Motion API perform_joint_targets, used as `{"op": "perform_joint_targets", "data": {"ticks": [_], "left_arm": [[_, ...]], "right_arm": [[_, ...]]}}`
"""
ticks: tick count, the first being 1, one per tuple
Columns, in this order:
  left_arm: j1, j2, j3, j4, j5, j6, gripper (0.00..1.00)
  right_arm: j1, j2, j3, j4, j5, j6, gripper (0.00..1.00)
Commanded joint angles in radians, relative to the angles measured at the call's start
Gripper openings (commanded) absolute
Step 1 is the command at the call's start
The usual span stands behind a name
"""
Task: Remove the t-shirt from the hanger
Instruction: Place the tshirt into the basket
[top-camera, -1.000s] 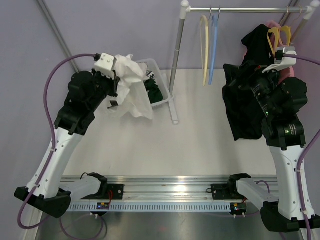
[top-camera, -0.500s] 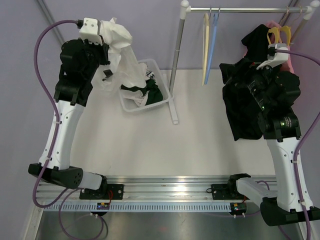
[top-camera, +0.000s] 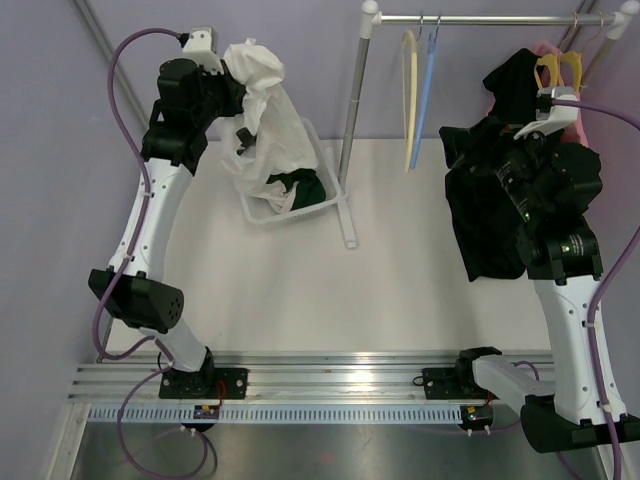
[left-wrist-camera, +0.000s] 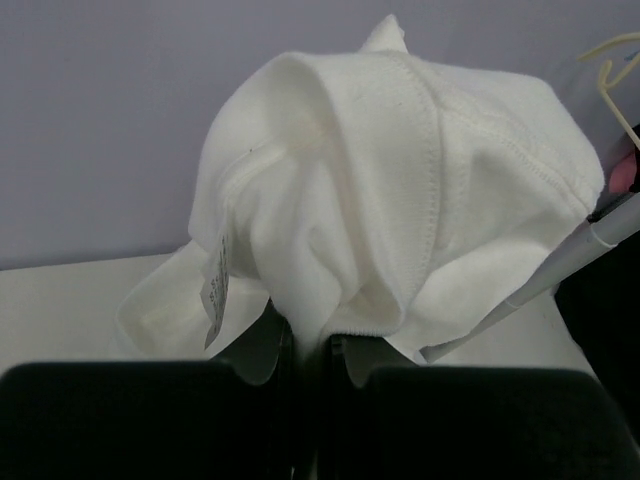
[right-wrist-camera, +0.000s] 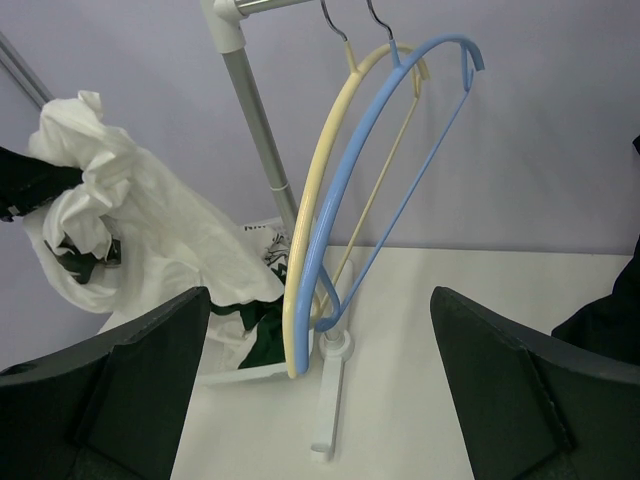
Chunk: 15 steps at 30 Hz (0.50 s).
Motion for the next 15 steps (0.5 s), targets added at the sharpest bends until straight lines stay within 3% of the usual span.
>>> {"op": "perform_joint_targets", "data": {"ticks": [1,11,15], "left_arm": [[0.006,0.008,-0.031,0.098,0.030,-0.087,0.00],[0.002,0.044,-0.370,0.196,0.117,0.003,0.00],[-0.051,0.065,-0.489,0.184,0.088,0.132,0.00]], "right_arm": [[-0.004,-0.020,0.015,0.043,-0.011,-0.013,0.99],[-0.004,-0.040,0.005,0.047,-0.005,-0.015,1.00],[-0.004,-0.043,0.001,0.047,-0.006,-0.013,0.99]]}}
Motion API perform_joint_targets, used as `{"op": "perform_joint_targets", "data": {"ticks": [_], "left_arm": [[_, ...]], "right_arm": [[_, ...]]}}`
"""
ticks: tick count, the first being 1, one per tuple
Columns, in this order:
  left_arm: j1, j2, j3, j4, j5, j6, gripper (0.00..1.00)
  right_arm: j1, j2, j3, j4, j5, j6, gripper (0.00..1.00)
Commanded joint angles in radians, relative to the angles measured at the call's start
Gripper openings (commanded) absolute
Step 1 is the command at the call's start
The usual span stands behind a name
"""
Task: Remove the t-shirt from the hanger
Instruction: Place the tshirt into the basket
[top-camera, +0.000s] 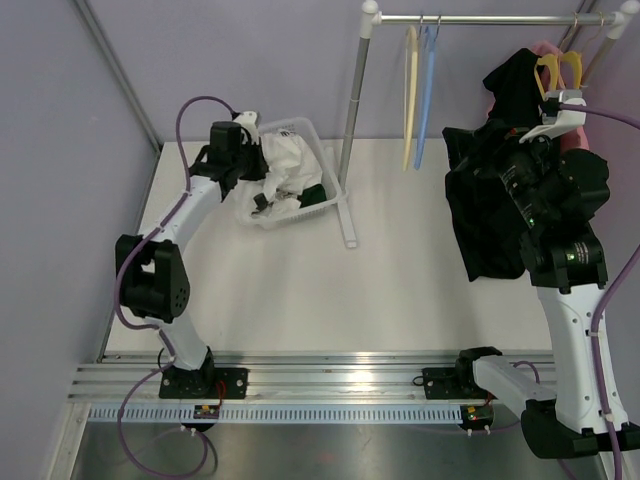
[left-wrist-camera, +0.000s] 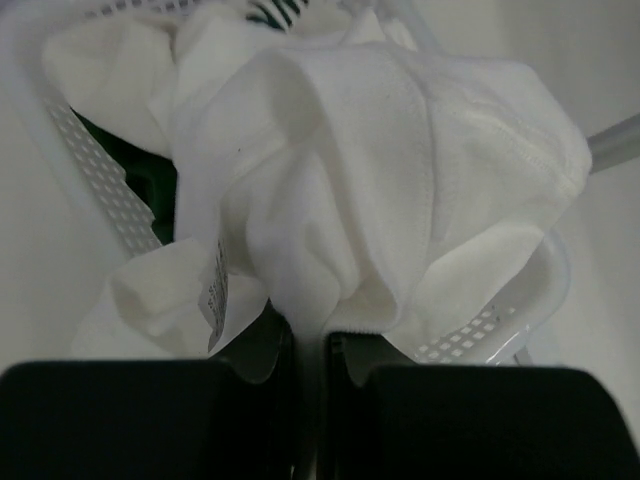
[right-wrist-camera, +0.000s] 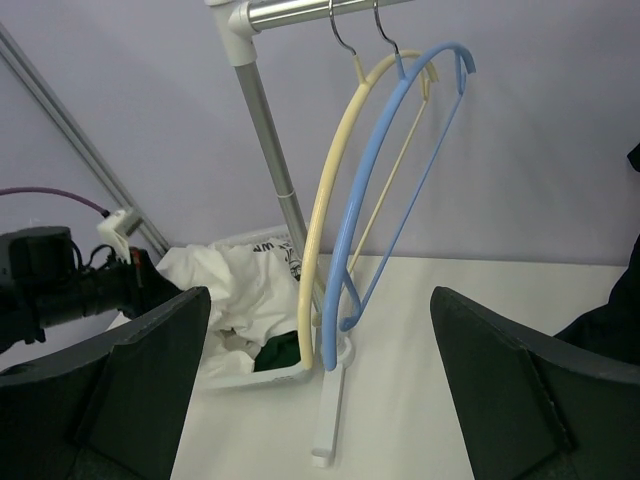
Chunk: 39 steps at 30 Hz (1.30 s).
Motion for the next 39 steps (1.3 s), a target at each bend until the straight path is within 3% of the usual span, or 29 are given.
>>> {"op": "perform_joint_targets", "data": {"ticks": [1,5,11,17,21,25,26,29,34,37,39], "left_arm": [[-0.055,-0.007,-0.063,0.065,-0.041,0.128,0.00],[-0.139,0.045,-0.116,0.069,-0.194,0.224,0.00],[-0.139,0.246,0.107,-0.113,-0.162,0.286,0.00],[-0.150,0.275,0.084,-0.144,-0.166,0.297,0.02],[-0.153,0.260,0.075,-0.162,-0.152,0.304,0.11],[-0.153,0.161,0.036,-0.146,-0.175,0.281,0.31],[-0.153,0.136,0.017,-0.114,-0.168,0.284,0.45],[-0.153,0.025,-0.056,-0.074,-0.152,0.277,0.60],[-0.153,-0.106,-0.112,-0.060,-0.120,0.277,0.74],[-0.153,-0.165,-0.163,-0.034,-0.122,0.272,0.99],[-0.153,-0.209,-0.180,-0.018,-0.125,0.272,0.99]], "right_arm": [[-0.003,-0.015,0.002,0.046,-0.006,-0.011,0.99],[-0.004,-0.009,0.005,0.049,-0.011,-0.008,0.99],[-0.004,0.002,0.010,0.046,-0.016,-0.007,0.99],[-0.004,-0.005,0.002,0.053,-0.011,-0.007,0.99],[-0.004,-0.006,0.000,0.056,-0.013,-0.005,1.00],[-0.006,-0.003,0.002,0.052,-0.013,-0.007,0.99],[-0.004,-0.003,0.002,0.053,-0.011,-0.007,0.99],[-0.004,-0.003,0.002,0.055,-0.010,-0.008,0.99],[-0.004,-0.008,-0.001,0.053,-0.005,-0.010,0.99],[-0.004,-0.017,-0.007,0.061,0.010,-0.013,0.99],[-0.004,-0.021,-0.012,0.064,0.023,-0.013,1.00]]}}
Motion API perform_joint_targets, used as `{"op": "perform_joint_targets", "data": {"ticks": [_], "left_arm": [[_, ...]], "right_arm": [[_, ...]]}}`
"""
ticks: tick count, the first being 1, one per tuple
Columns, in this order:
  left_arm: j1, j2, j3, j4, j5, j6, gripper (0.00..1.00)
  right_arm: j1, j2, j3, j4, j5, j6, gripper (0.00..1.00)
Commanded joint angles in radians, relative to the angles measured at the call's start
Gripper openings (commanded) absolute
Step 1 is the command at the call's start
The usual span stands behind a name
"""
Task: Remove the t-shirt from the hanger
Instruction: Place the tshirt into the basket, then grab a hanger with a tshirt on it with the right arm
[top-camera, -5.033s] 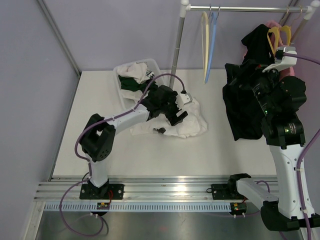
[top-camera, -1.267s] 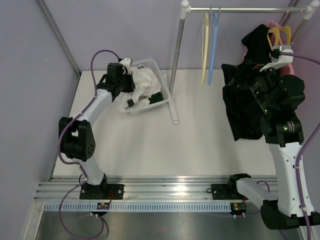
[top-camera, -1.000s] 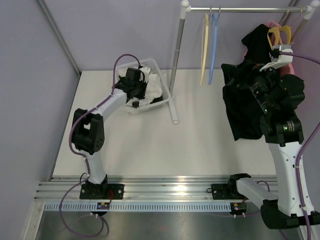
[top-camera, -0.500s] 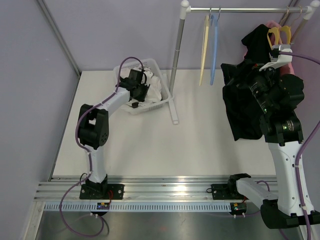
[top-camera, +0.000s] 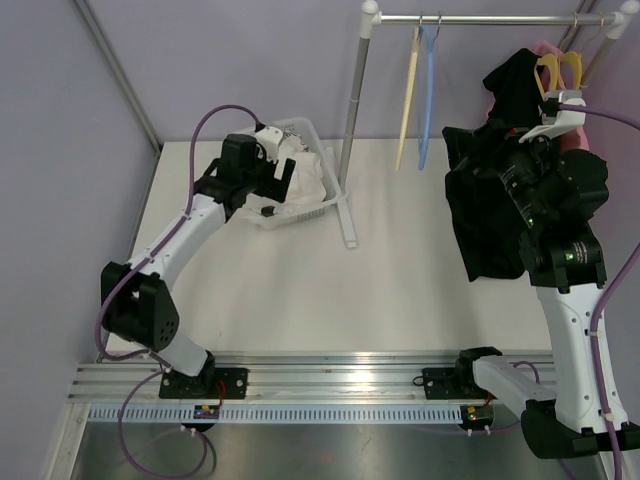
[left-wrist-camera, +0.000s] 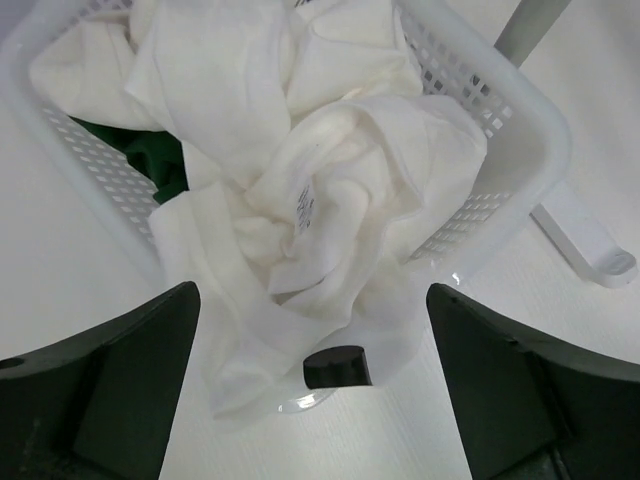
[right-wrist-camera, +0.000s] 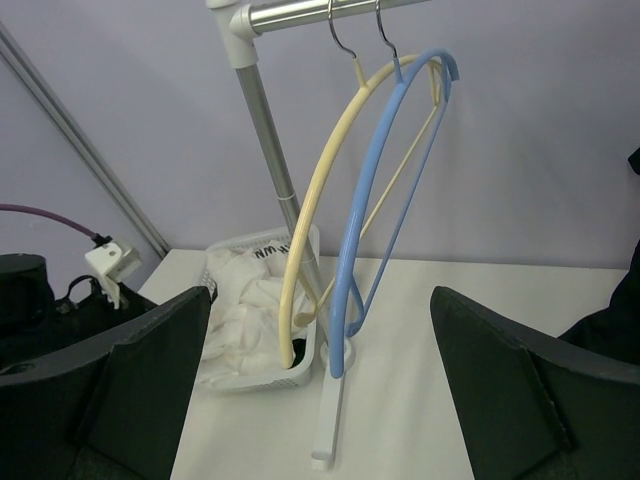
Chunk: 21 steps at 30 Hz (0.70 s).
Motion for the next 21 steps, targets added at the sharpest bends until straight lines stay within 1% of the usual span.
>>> {"op": "perform_joint_targets", "data": {"ticks": [1,4,7,8,9,10,13,15,17,21], "left_arm": [[-0.001,-0.074,-0.040,0.056,0.011,-0.003,0.99],[-0.001,-0.115,-0.053,0.056,0.008,-0.011,0.99],[-0.002,-0.201,-0.121,0.102,0.034,-0.023,0.99],[-0.004,-0.225,-0.144,0.142,0.043,-0.028,0.99],[-0.007,-0.255,-0.202,0.160,0.066,-0.031,0.99],[-0.017,-0.300,-0.229,0.203,0.075,-0.043,0.99],[-0.048,-0.365,-0.303,0.237,0.089,-0.054,0.99],[-0.062,-0.387,-0.320,0.239,0.078,-0.054,0.99],[-0.068,-0.420,-0.349,0.265,0.063,-0.052,0.99],[-0.068,-0.459,-0.413,0.326,0.026,-0.048,0.99]], "right_arm": [[-0.004,-0.026,-0.007,0.056,0.036,-0.013,0.99],[-0.004,-0.032,-0.015,0.065,0.038,-0.011,0.99],[-0.004,-0.034,-0.015,0.070,0.050,-0.013,0.99],[-0.004,-0.035,-0.017,0.071,0.057,-0.014,0.99],[-0.003,-0.038,-0.018,0.085,0.070,-0.016,0.99],[-0.004,-0.041,-0.021,0.091,0.100,-0.016,0.99],[-0.004,-0.054,-0.032,0.119,0.151,-0.005,1.00],[-0.004,-0.063,-0.032,0.128,0.166,0.010,1.00],[-0.004,-0.067,-0.023,0.122,0.215,0.036,0.99],[-0.004,-0.064,0.012,0.052,0.255,0.062,1.00]]}}
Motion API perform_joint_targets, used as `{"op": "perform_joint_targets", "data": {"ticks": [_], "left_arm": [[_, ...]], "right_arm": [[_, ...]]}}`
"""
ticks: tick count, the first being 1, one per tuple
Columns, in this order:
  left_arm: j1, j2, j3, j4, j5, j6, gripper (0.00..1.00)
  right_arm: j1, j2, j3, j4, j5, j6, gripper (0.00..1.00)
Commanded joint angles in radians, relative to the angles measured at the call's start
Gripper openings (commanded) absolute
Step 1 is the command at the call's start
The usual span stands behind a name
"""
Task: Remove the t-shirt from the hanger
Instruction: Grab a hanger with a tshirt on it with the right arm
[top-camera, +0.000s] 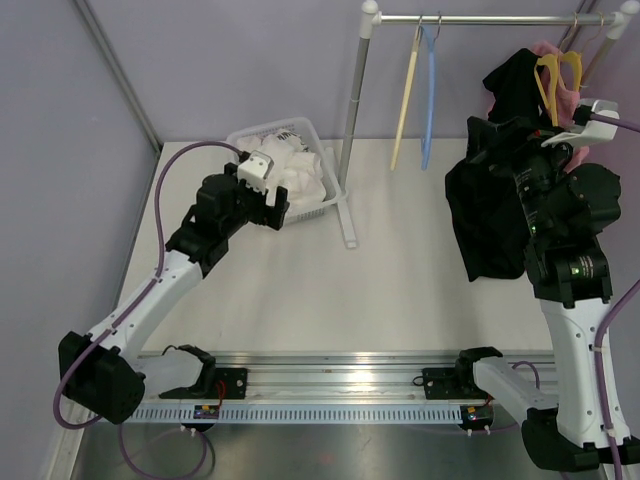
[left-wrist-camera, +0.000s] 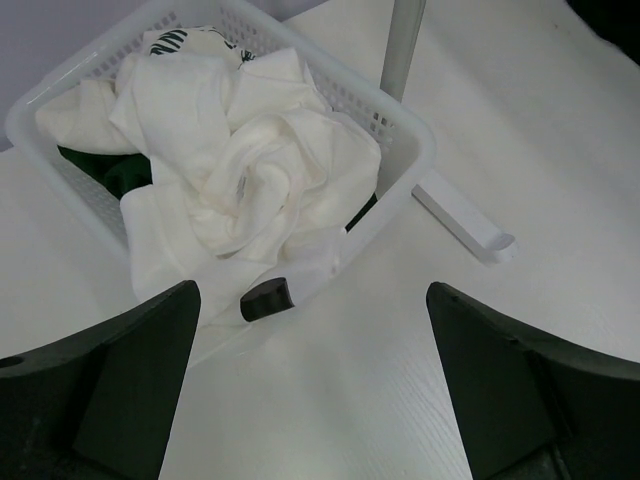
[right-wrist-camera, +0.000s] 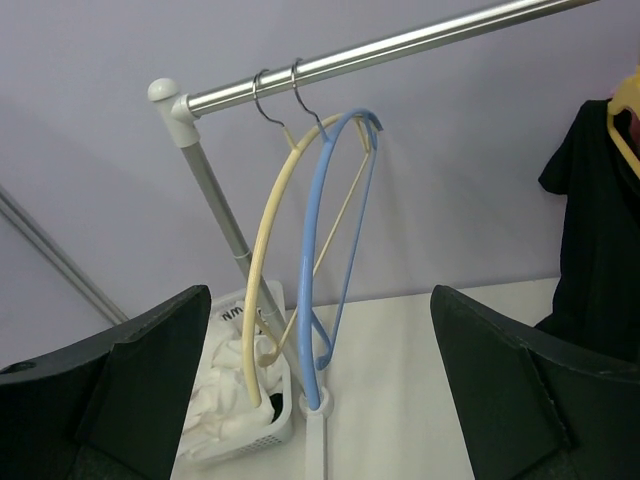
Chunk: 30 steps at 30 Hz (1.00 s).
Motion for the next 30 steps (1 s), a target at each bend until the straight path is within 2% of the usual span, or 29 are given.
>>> {"op": "perform_joint_targets", "data": {"ticks": [1,3,6,7,8,9,10,12,15,20,22,25,30], "left_arm": [[0.003,-0.038,-0.044,0.121,-0.020,-0.009,0.99],[0.003,-0.040,-0.069,0.134,-0.022,-0.022,0.99],[0.003,-0.040,-0.103,0.154,-0.005,-0.029,0.99],[0.003,-0.040,-0.106,0.176,-0.017,-0.028,0.99],[0.003,-0.041,-0.122,0.183,-0.031,-0.026,0.99],[0.003,-0.047,-0.133,0.193,-0.037,-0.022,0.99],[0.003,-0.047,-0.142,0.209,-0.039,-0.017,0.99],[0.003,-0.050,-0.156,0.219,-0.040,-0.011,0.99],[0.003,-0.052,-0.167,0.229,-0.045,-0.008,0.99],[0.003,-0.049,-0.182,0.233,-0.025,-0.020,0.99],[0.003,-0.049,-0.196,0.238,-0.003,-0.026,0.99],[0.003,-0.049,-0.205,0.247,-0.003,-0.022,0.99],[0.003,-0.063,-0.221,0.256,0.013,-0.028,0.99]], "right_arm": [[-0.004,-0.004,0.054,-0.026,0.100,0.044,1.00],[-0.004,-0.001,0.078,-0.065,0.133,0.064,0.99],[-0.003,-0.004,0.095,-0.106,0.260,0.127,1.00],[-0.004,-0.004,0.100,-0.114,0.350,0.154,0.97],[-0.004,0.003,0.120,-0.188,0.410,0.232,0.98],[-0.004,0.026,0.144,-0.223,0.509,0.260,1.00],[-0.004,0.034,0.160,-0.240,0.542,0.270,1.00],[-0.004,0.034,0.144,-0.189,0.567,0.245,1.00],[-0.004,0.026,0.101,-0.087,0.529,0.210,0.99],[-0.004,0.048,0.121,-0.050,0.405,0.143,1.00],[-0.004,0.040,0.083,0.015,0.404,0.133,0.98],[-0.006,0.031,0.054,0.113,0.323,0.003,0.99],[-0.004,0.130,0.204,-0.051,0.374,-0.045,1.00]]}}
